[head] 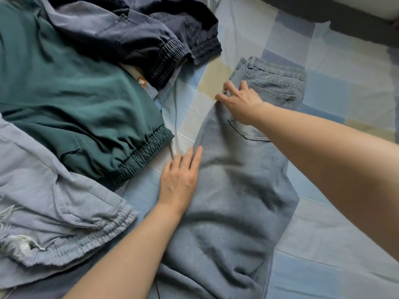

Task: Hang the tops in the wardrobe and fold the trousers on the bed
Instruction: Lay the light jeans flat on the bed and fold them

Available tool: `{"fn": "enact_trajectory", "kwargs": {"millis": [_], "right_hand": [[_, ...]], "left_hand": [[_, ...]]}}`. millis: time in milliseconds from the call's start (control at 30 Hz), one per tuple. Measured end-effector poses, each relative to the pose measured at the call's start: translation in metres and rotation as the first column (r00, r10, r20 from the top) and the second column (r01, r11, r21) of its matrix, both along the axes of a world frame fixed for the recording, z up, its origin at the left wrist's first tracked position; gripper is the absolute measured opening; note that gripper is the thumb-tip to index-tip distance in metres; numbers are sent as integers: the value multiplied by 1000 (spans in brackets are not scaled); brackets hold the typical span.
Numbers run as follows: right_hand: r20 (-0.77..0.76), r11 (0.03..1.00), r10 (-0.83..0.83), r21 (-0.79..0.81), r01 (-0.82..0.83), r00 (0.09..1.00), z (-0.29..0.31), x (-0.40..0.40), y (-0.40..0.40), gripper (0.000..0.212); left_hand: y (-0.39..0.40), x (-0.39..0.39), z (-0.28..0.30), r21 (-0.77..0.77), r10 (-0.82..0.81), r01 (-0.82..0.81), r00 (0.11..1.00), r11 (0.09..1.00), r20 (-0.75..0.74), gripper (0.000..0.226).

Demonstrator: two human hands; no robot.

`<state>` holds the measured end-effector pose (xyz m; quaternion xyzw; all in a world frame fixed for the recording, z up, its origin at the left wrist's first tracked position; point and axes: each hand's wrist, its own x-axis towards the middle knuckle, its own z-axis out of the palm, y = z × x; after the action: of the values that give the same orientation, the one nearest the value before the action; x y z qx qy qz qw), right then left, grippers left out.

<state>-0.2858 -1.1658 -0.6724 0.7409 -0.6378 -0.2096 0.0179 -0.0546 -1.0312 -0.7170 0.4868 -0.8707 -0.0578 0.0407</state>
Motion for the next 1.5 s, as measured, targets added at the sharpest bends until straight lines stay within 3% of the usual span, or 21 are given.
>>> {"fn": "enact_trajectory", "kwargs": {"millis": [133,267,400,500,600,667,700,767,800,833,867,900,933,1000,1100,1133,1200,1267,1367,1433,1500], "right_hand": [[16,996,-76,58,75,997,7,-8,-12,60],[135,988,-90,-110,105,987,12,-12,-24,38],[212,979,1,-199,42,977,11,0,-35,33],[253,990,-48,-118,80,966,1,1,-37,38],[388,998,-61,11,61,920,-9,-9,-30,63],[530,972,-138,-90,218,837,-10,-29,-15,73],[553,915,-213,-176,363,805,-11,-47,-3,69],[515,658,-503,-292,694,694,-15,-88,28,53],[529,480,-667,-233,846,525,-18,-106,44,56],[571,289,-772,-74,954,278,-22,-120,59,62],[630,155,-776,156,976,23,-26,-126,70,61],[676,124,-709,400,908,-201,-31,-130,77,54],[694,154,-644,529,834,-321,-34,-131,79,47],[706,250,-648,552,795,-287,-35,-133,74,35],[749,355,-661,372,857,-51,-33,-153,65,18],[760,370,-650,342,864,-22,-33,-159,62,16],[777,352,-623,385,853,-94,-35,-164,67,23],[782,302,-548,515,802,-296,-36,-156,80,34],[713,152,-353,682,715,-606,-37,-131,118,40],[691,128,-395,694,708,-606,-38,-113,155,41],[665,210,-594,672,711,-453,-35,-93,198,41]], "left_hand": [[15,-1,-18,-6,-1,1,1000,1000,5,51],[17,-4,-28,-11,32,-32,999,999,13,51],[18,-12,-30,10,52,-53,996,999,72,52],[18,-12,-30,25,45,-47,996,999,81,53],[17,-11,-31,25,34,-36,995,999,93,54],[16,-10,-30,21,33,-36,993,999,110,54],[16,-11,-29,15,35,-37,994,999,107,54],[17,-10,-29,3,37,-38,993,999,109,55],[18,-10,-29,-4,41,-40,993,999,110,55],[18,-11,-29,-7,41,-40,993,999,112,54],[18,-11,-29,-13,44,-43,993,999,113,54],[18,-12,-29,-19,44,-43,992,999,116,54],[18,-12,-30,-26,46,-43,993,999,113,54],[18,-8,-30,-35,57,-54,993,998,101,54],[20,-9,-33,-48,53,-50,997,998,63,53],[19,-8,-34,-58,56,-53,997,997,44,53],[20,-7,-38,-68,55,-54,998,996,18,53],[20,-7,-42,-82,52,-52,999,995,3,52],[20,-7,-46,-107,58,-60,998,992,-16,51],[20,-7,-47,-104,66,-69,997,992,-32,52],[19,-6,-43,-126,59,-65,997,990,-51,51]]}}
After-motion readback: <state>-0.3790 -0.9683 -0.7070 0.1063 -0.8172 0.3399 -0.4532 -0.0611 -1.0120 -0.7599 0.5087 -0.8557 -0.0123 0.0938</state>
